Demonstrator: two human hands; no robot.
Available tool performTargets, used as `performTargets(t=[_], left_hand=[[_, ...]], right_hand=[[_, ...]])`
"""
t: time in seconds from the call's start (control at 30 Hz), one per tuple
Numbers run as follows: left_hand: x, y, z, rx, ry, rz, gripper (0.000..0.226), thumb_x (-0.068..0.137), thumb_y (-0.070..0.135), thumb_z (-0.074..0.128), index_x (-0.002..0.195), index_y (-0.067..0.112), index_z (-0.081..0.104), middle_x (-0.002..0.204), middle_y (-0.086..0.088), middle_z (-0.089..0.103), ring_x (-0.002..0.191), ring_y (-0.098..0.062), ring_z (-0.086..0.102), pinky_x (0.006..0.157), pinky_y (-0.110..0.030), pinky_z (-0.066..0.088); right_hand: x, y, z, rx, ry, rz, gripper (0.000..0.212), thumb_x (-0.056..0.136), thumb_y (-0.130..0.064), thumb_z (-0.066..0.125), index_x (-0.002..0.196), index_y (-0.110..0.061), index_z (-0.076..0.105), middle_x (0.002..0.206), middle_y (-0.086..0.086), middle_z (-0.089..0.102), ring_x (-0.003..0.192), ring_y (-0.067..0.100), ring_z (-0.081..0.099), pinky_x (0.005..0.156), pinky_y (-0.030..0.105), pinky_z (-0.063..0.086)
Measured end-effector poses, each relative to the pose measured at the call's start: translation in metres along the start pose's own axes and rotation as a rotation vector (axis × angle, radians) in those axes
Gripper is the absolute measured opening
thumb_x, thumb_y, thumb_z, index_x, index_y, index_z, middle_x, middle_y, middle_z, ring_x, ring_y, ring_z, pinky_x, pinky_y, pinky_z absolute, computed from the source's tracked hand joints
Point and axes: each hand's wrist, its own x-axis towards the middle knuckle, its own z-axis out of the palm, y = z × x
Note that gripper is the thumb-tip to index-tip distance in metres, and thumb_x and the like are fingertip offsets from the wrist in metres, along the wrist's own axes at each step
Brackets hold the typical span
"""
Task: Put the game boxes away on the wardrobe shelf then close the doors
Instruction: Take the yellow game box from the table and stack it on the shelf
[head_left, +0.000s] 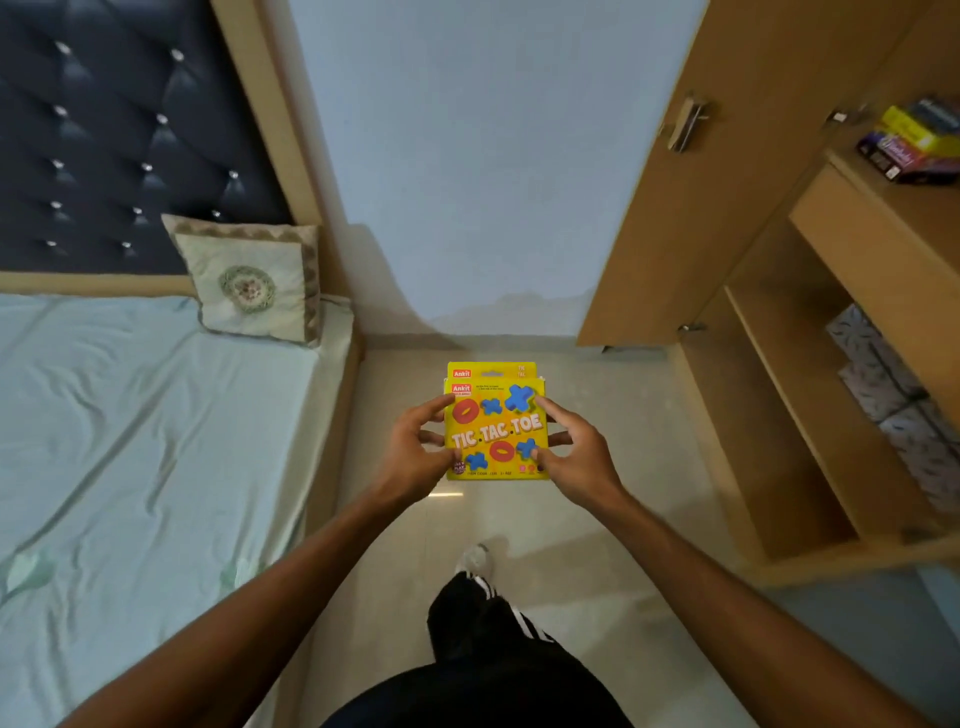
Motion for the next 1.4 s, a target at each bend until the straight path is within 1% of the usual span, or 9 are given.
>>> performTargets(t=[0.2, 0.53, 0.67, 0.8, 0.97, 1.17, 1.27, 1.33, 1.4], left_hand=[[0.139, 0.042, -0.003, -0.003, -0.050, 0.008, 0.075, 0.072, -0.010, 0.074, 0.135, 0.027, 0.054, 0.123, -0.007, 0.050, 0.096, -0.029, 0.063, 0.055, -0.023, 0.058], [0.337, 0.091, 0.063, 0.029, -0.263, 0.057, 0.073, 0.071, -0.004, 0.076, 0.133, 0.029, 0.055, 0.124, -0.006, 0.052, 0.097, -0.027, 0.064, 0.064, -0.042, 0.062], [0.420, 0.126, 0.124, 0.047, -0.393, 0.127, 0.072, 0.071, -0.003, 0.077, 0.132, 0.027, 0.056, 0.122, -0.005, 0.053, 0.093, -0.024, 0.065, 0.060, -0.030, 0.061], [0.485, 0.164, 0.187, 0.073, -0.558, 0.164, 0.071, 0.071, -0.005, 0.076, 0.131, 0.026, 0.056, 0.122, -0.006, 0.054, 0.094, -0.026, 0.065, 0.058, -0.025, 0.058], [0.541, 0.225, 0.282, 0.097, -0.796, 0.230, 0.070, 0.069, -0.009, 0.072, 0.130, 0.021, 0.057, 0.117, -0.003, 0.059, 0.092, -0.028, 0.066, 0.062, -0.036, 0.061], [0.563, 0.286, 0.399, 0.056, -0.982, 0.268, 0.063, 0.077, -0.018, 0.064, 0.132, 0.012, 0.054, 0.107, 0.000, 0.063, 0.086, -0.013, 0.062, 0.055, -0.015, 0.053], [0.575, 0.316, 0.473, 0.045, -1.033, 0.298, 0.063, 0.078, -0.016, 0.063, 0.132, 0.015, 0.054, 0.117, -0.008, 0.065, 0.098, -0.022, 0.065, 0.063, -0.024, 0.059], [0.584, 0.338, 0.530, 0.046, -1.037, 0.324, 0.063, 0.077, -0.014, 0.066, 0.131, 0.019, 0.055, 0.120, -0.010, 0.065, 0.102, -0.028, 0.066, 0.069, -0.037, 0.061], [0.591, 0.359, 0.573, 0.026, -1.048, 0.329, 0.066, 0.075, -0.015, 0.068, 0.130, 0.018, 0.055, 0.120, -0.009, 0.064, 0.101, -0.027, 0.066, 0.067, -0.033, 0.060]], right_hand=[[0.128, -0.020, -0.017, 0.080, 0.053, 0.011, 0.069, 0.079, 0.003, 0.066, 0.138, -0.028, 0.049, 0.125, 0.001, 0.058, 0.090, 0.010, 0.065, 0.056, 0.021, 0.057], [0.269, -0.011, -0.087, 0.084, 0.297, 0.083, 0.066, 0.079, 0.001, 0.067, 0.136, -0.028, 0.051, 0.122, -0.003, 0.061, 0.088, 0.007, 0.066, 0.060, 0.018, 0.057], [0.323, 0.004, -0.140, 0.099, 0.440, 0.152, 0.067, 0.079, 0.001, 0.067, 0.137, -0.027, 0.051, 0.124, -0.003, 0.061, 0.091, 0.010, 0.067, 0.062, 0.022, 0.059], [0.357, 0.011, -0.193, 0.135, 0.590, 0.219, 0.065, 0.080, 0.003, 0.068, 0.137, -0.023, 0.052, 0.123, 0.000, 0.060, 0.086, 0.007, 0.067, 0.057, 0.018, 0.056], [0.378, 0.031, -0.260, 0.133, 0.840, 0.286, 0.066, 0.078, 0.004, 0.069, 0.135, -0.023, 0.054, 0.127, 0.004, 0.054, 0.087, 0.009, 0.066, 0.059, 0.017, 0.056], [0.387, 0.058, -0.351, 0.112, 1.069, 0.286, 0.063, 0.074, 0.015, 0.067, 0.131, -0.010, 0.055, 0.119, -0.002, 0.050, 0.087, 0.003, 0.060, 0.062, 0.007, 0.050], [0.390, 0.084, -0.412, 0.082, 1.129, 0.249, 0.059, 0.075, 0.015, 0.068, 0.128, -0.010, 0.058, 0.115, -0.010, 0.049, 0.090, 0.007, 0.060, 0.069, 0.010, 0.053], [0.394, 0.103, -0.464, 0.038, 1.173, 0.218, 0.056, 0.075, 0.015, 0.068, 0.125, -0.009, 0.060, 0.118, -0.003, 0.050, 0.092, 0.015, 0.062, 0.071, 0.011, 0.053], [0.399, 0.115, -0.509, -0.012, 1.194, 0.195, 0.054, 0.074, 0.015, 0.070, 0.122, -0.009, 0.062, 0.119, 0.002, 0.051, 0.094, 0.018, 0.063, 0.072, 0.010, 0.053]])
